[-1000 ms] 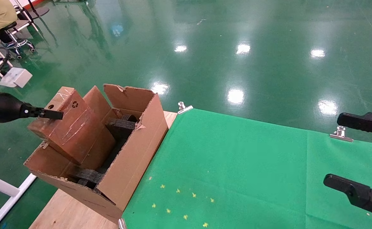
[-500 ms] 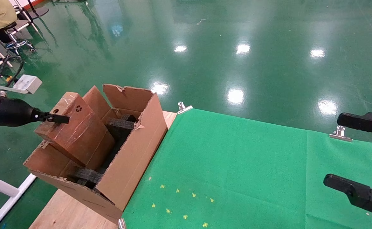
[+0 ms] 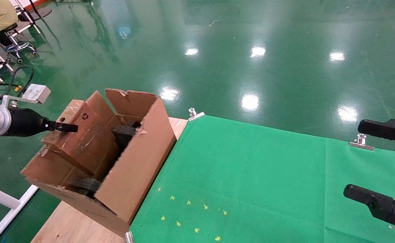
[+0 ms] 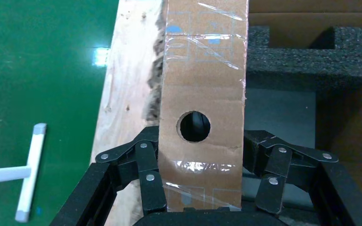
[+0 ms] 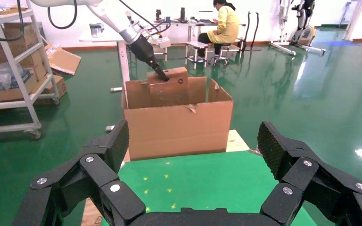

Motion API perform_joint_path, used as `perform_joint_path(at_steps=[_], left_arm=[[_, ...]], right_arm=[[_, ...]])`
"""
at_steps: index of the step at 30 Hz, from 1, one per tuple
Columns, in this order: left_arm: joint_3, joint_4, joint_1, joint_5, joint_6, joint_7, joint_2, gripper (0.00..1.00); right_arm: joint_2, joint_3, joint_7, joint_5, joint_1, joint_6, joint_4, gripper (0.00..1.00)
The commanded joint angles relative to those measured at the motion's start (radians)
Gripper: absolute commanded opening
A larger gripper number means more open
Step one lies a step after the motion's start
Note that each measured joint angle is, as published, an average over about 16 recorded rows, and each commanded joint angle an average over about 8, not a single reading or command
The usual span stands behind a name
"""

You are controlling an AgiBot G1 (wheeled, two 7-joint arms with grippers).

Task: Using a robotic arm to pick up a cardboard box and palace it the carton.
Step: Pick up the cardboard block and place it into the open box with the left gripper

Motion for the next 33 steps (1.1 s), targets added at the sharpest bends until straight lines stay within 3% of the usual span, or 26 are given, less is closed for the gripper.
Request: perform_joint_path(at_steps=[1, 33], left_arm=[[-0.002, 0.004, 0.007, -0.003, -0.003, -0.001, 0.003, 0.0], [-0.03, 0.012, 0.177, -0.041, -0.117, -0.041, 0.093, 0.0]], right_arm=[[0.0, 0.0, 0.0, 0.0, 0.0, 0.0, 0.0, 1.0], [0.0, 0.0, 0.0, 0.0, 0.0, 0.0, 0.0, 1.0]])
